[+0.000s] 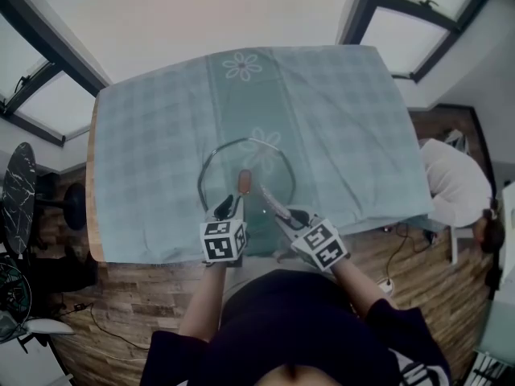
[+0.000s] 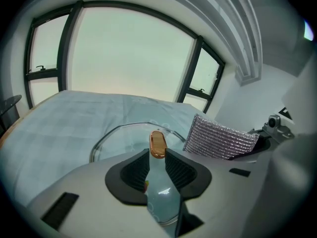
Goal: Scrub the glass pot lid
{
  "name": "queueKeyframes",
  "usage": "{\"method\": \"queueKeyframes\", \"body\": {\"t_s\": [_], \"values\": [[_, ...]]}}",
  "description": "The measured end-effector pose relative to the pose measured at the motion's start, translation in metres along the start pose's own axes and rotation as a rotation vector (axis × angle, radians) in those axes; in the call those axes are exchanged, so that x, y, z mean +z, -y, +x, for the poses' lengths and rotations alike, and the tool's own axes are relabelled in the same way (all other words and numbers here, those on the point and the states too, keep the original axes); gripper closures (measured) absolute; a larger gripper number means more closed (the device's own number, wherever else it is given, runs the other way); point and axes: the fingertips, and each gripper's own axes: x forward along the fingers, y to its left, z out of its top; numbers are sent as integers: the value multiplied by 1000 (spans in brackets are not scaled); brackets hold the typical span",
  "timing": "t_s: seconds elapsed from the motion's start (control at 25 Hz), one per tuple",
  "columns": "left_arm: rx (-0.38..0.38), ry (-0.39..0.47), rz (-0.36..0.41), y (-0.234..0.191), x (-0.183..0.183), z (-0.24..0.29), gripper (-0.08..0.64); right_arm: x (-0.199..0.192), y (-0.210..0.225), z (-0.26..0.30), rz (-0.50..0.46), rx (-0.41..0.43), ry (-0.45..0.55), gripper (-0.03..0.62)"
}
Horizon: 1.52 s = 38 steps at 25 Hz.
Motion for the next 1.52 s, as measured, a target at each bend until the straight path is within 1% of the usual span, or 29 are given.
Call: {"method": "queueKeyframes", "body": {"t_s": [0.08, 0.24, 0.4, 0.52, 0.64, 0.88, 0.92, 1.0, 1.04, 1.32, 1.44, 1.52], "values": [[-8, -5, 14, 4, 3, 8, 431, 5, 11, -5, 46, -17, 24, 512], [6, -14, 64, 8, 7, 25, 354, 12, 27, -10, 103, -43, 57, 512], [41, -34, 110, 6, 4, 47, 302, 14, 37, -11, 107, -46, 70, 512], [70, -35, 150, 5, 5, 58, 290, 17, 45, -9, 109, -48, 75, 512], [111, -18, 192, 2, 8, 68, 291, 22, 52, -6, 117, -47, 79, 512], [145, -42, 220, -2, 8, 82, 295, 25, 58, 1, 110, -43, 70, 512], [147, -42, 222, -2, 9, 83, 302, 25, 59, 2, 108, -45, 65, 512], [153, -34, 229, -2, 10, 85, 356, 23, 63, 4, 106, -53, 54, 512], [156, -31, 231, -2, 10, 85, 373, 22, 64, 4, 108, -56, 50, 512], [151, -31, 230, -1, 11, 85, 379, 22, 61, 9, 97, -59, 39, 512], [158, -34, 219, -3, 10, 85, 382, 22, 57, 8, 103, -54, 36, 512], [163, -36, 210, -3, 10, 85, 384, 24, 59, 4, 109, -65, 46, 512]]}}
